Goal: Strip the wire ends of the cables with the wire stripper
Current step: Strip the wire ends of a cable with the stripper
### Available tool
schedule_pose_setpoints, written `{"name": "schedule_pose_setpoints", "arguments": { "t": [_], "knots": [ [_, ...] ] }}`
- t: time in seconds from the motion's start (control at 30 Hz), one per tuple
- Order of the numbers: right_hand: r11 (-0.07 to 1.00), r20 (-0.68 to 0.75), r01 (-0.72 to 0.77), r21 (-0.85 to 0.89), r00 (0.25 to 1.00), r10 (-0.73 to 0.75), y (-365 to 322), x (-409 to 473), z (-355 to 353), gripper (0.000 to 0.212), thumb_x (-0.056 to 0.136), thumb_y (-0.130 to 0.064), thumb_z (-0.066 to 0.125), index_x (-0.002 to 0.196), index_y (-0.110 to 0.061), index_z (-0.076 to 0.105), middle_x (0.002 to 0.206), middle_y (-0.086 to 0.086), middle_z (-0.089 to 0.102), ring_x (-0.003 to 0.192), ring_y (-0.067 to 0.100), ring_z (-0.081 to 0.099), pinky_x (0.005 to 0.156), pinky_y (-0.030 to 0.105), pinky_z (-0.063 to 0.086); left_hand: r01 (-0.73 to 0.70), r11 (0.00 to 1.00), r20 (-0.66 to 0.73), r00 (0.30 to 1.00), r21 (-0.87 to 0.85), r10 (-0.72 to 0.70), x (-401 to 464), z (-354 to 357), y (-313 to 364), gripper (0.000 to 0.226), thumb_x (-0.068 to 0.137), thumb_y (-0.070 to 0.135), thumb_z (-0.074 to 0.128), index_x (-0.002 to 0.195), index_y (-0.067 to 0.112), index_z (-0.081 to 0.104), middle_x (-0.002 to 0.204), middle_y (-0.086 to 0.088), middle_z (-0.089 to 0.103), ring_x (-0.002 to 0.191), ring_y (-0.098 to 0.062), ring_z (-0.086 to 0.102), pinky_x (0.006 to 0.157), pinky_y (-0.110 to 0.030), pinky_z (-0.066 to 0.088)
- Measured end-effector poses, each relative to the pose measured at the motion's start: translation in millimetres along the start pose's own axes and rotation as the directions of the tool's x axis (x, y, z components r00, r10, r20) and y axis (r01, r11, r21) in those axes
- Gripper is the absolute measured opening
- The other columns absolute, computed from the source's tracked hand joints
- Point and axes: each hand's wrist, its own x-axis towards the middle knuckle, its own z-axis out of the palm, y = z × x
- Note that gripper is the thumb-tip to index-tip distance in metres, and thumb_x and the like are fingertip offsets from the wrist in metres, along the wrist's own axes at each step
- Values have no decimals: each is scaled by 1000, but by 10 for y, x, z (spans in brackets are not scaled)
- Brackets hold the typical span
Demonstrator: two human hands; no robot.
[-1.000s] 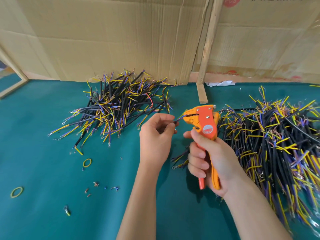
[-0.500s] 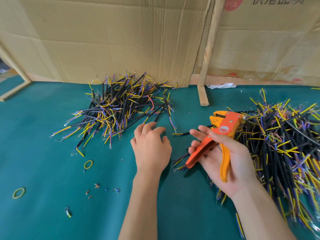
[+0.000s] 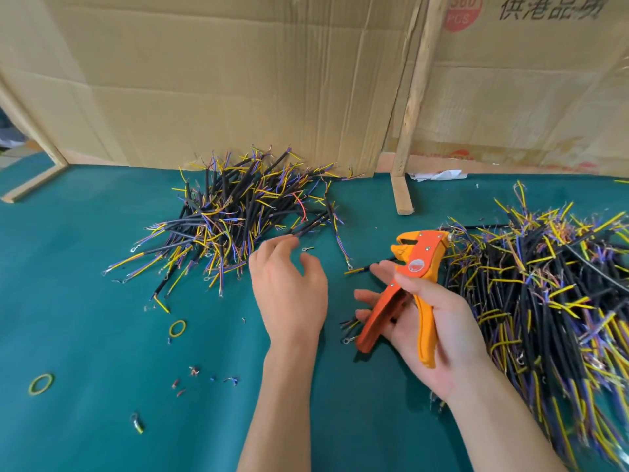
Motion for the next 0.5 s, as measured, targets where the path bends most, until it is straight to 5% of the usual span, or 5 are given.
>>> {"name": "schedule_pose_setpoints", "arguments": {
  "t": [0.07, 0.2, 0.37, 0.5],
  "knots": [
    [1000, 4, -9, -16, 1000, 9, -7, -11, -11, 59, 74, -15, 65, 131, 1, 59, 131, 21, 66, 84, 38, 71, 64, 46, 58, -26, 984, -94, 996, -175, 9, -5, -42, 70, 17, 89, 14, 60, 98, 11, 75, 103, 4, 70, 99, -17, 63, 87, -24, 48],
    [1000, 52, -29, 2, 998, 29, -14, -46, 11, 62, 74, -17, 66, 133, 2, 58, 130, 26, 66, 81, 35, 70, 64, 45, 56, 16, 878, -87, 994, -479, -65, -52, -62, 177, 17, 86, 24, 65, 72, 17, 72, 72, 7, 69, 66, -5, 61, 66, -21, 48],
    [996, 142, -86, 30, 987, 81, -55, -69, 11, 61, 79, -20, 63, 135, 2, 58, 129, 32, 64, 89, 37, 70, 69, 43, 59, 185, 779, 211, 975, -600, -69, -70, -24, 202, 33, 83, 22, 64, 51, 12, 66, 51, -7, 62, 50, -15, 54, 54, -27, 45],
    [991, 188, -132, 24, 974, 125, -62, -77, -8, 63, 80, -20, 62, 138, 2, 54, 129, 34, 62, 95, 41, 68, 72, 43, 56, 345, 806, 422, 897, -481, -132, -77, 35, 137, 38, 81, 26, 61, 50, 6, 53, 46, 1, 55, 49, -20, 49, 56, -36, 46]
  ]
}}
